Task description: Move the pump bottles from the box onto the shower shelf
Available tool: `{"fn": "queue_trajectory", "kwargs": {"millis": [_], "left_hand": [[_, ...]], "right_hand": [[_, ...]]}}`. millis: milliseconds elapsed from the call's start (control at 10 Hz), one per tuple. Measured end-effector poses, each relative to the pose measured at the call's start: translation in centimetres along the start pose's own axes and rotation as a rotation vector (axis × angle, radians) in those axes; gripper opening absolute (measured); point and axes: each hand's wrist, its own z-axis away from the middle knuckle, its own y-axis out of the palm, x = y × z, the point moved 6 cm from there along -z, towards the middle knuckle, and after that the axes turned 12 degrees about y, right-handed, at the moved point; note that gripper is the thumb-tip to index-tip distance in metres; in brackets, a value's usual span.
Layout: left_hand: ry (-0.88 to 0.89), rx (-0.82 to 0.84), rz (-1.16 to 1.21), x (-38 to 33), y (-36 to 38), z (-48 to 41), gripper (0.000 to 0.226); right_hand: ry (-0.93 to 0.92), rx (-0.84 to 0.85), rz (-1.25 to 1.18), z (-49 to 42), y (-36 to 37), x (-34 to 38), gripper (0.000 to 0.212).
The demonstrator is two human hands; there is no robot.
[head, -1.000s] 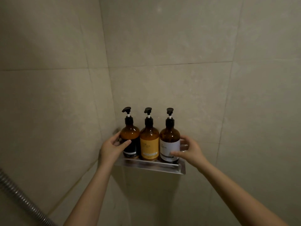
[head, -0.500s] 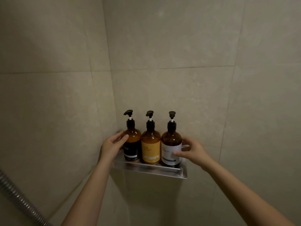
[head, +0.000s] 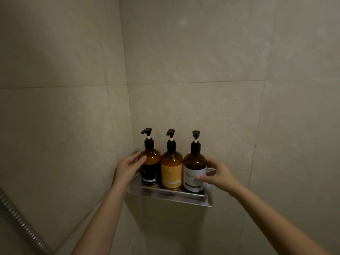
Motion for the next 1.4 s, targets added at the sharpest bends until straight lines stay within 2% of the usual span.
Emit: {"fn": "queue_trajectory", "kwargs": {"millis": [200, 1000, 1100, 1300, 1400], "left_hand": [[0.002, -0.008, -0.001, 0.0, 0.1, 0.1, 0.053], [-0.010, -0.025, 0.002, 0.3, 0.2, 0.2, 0.054], [0.015, -0.042, -0.024, 0.2, 0.1, 0.2, 0.054], [0.109, -0.023, -0.214, -0.9, -0.3, 0.4, 0.059], [0.186, -0.134, -0.353, -2.4, -0.8, 1.6, 0.055]], "right_hand": [[0.011, 0.063, -0.023, 0.2, 0.2, 0.3, 0.062], [0.051, -0.014, -0.046, 1.2, 0.3, 0.5, 0.069], [0.038, -0.009, -0.051, 1.2, 0.4, 0.5, 0.069], [0.083, 0.030, -0.029, 1.7, 0.2, -0.1, 0.083], [0.124, -0.070, -0.068, 2.4, -1.0, -0.4, 0.081]]}}
